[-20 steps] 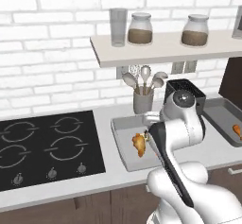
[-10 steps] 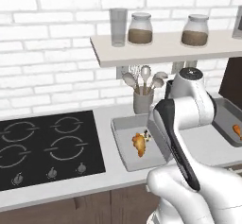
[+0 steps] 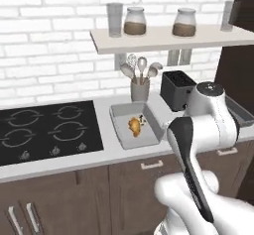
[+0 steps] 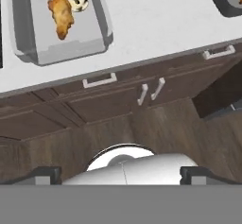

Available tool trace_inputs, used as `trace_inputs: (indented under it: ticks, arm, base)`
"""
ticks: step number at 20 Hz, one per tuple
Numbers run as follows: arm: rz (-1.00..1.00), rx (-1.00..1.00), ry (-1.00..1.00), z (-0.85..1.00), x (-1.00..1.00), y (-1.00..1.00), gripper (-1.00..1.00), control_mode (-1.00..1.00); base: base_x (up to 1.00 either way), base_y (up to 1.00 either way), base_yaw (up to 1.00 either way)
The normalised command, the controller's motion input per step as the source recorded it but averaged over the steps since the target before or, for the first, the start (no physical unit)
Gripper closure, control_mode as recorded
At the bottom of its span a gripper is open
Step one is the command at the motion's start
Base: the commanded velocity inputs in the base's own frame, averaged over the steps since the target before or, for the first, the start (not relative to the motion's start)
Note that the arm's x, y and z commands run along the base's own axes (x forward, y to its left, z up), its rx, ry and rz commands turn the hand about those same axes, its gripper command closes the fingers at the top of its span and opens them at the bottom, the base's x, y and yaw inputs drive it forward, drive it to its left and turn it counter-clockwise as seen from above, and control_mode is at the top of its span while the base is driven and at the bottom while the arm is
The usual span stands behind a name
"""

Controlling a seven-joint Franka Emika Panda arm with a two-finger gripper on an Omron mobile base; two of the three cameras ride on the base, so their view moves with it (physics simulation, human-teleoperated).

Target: Place one mushroom and one chicken drumstick in each tupperware on the nearby counter, to pack two identical lunches.

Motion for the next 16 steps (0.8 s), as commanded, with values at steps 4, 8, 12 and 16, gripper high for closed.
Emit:
trace_inputs:
  ticks: [4, 8, 12, 16]
  arm:
    - [0.00, 0.00, 0.00, 0.00, 0.00, 0.00, -1.00, 1.00]
    - [0.00, 0.00, 0.00, 0.00, 0.00, 0.00, -1.00, 1.00]
    - [0.00, 0.00, 0.00, 0.00, 0.00, 0.00, -1.00, 1.00]
    - [0.00, 0.00, 0.00, 0.00, 0.00, 0.00, -1.00, 1.00]
  base:
    - [-0.52, 0.05, -0.84]
    - [-0.28, 0.10, -0.97]
    - [-0.27, 0.05, -0.96]
    - [-0.46, -0.38, -0.77]
